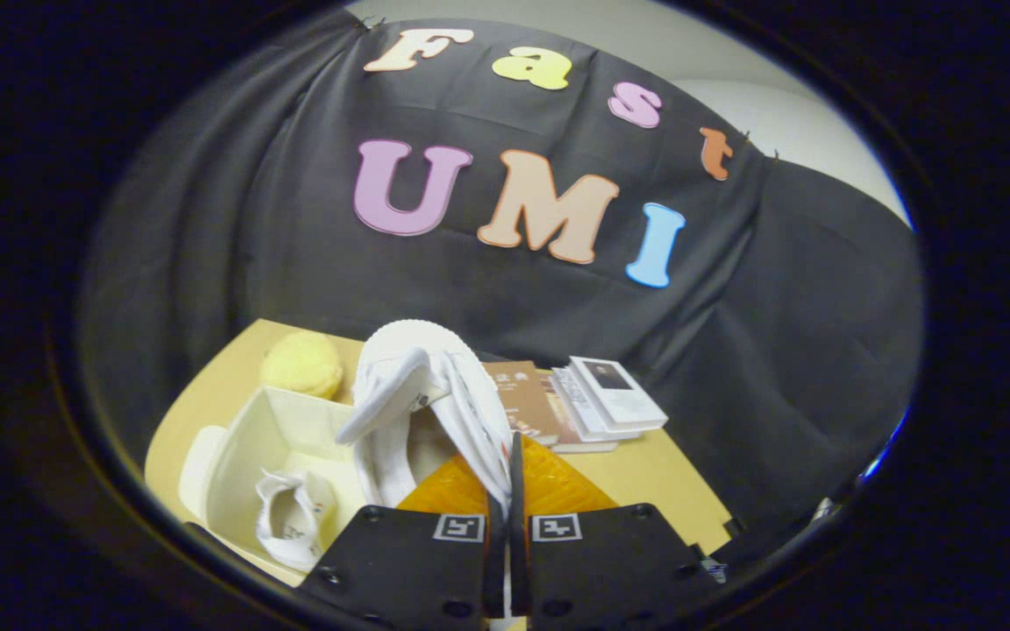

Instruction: Open the storage box then place both shoes into the box .Put the left shoe in first, then the right shoe, with the right side of both shoes facing outward in a uniform manner.

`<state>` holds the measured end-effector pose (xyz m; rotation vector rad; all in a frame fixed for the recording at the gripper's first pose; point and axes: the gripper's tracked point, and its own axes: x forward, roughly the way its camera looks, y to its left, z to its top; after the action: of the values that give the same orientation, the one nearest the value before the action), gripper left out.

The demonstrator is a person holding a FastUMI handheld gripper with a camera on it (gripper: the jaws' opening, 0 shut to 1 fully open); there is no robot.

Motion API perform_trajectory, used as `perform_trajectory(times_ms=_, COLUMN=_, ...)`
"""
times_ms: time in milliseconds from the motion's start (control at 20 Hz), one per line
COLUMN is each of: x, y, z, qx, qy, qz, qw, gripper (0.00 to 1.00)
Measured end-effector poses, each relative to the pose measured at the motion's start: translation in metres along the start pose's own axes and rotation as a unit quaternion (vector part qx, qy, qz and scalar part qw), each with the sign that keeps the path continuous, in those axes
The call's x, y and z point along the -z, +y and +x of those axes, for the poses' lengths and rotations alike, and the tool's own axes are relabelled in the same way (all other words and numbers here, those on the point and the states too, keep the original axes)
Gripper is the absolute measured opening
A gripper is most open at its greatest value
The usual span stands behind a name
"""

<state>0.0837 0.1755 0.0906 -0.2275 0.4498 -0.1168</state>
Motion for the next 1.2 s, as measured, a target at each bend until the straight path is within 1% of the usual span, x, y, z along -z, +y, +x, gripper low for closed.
perform_trajectory(times_ms=100, x=0.009, y=0.027, z=0.008, qx=-0.026, qy=0.015, qz=0.008, qw=1.000, gripper=0.06)
perform_trajectory(times_ms=200, x=0.023, y=0.048, z=0.022, qx=-0.038, qy=0.034, qz=0.001, qw=0.999, gripper=0.06)
perform_trajectory(times_ms=350, x=0.056, y=0.075, z=0.039, qx=-0.055, qy=0.091, qz=-0.003, qw=0.994, gripper=0.06)
perform_trajectory(times_ms=600, x=0.108, y=0.081, z=0.056, qx=-0.052, qy=0.177, qz=-0.006, qw=0.983, gripper=0.07)
perform_trajectory(times_ms=700, x=0.123, y=0.088, z=0.057, qx=-0.067, qy=0.199, qz=-0.001, qw=0.978, gripper=0.08)
perform_trajectory(times_ms=750, x=0.128, y=0.093, z=0.058, qx=-0.079, qy=0.205, qz=0.005, qw=0.976, gripper=0.12)
perform_trajectory(times_ms=900, x=0.123, y=0.093, z=0.049, qx=-0.104, qy=0.210, qz=0.015, qw=0.972, gripper=0.27)
perform_trajectory(times_ms=950, x=0.119, y=0.089, z=0.043, qx=-0.108, qy=0.207, qz=0.025, qw=0.972, gripper=0.43)
perform_trajectory(times_ms=1100, x=0.083, y=0.095, z=0.024, qx=-0.155, qy=0.158, qz=0.101, qw=0.970, gripper=0.88)
perform_trajectory(times_ms=1150, x=0.070, y=0.088, z=0.016, qx=-0.163, qy=0.141, qz=0.111, qw=0.970, gripper=1.00)
perform_trajectory(times_ms=1200, x=0.062, y=0.081, z=0.009, qx=-0.166, qy=0.124, qz=0.118, qw=0.971, gripper=1.00)
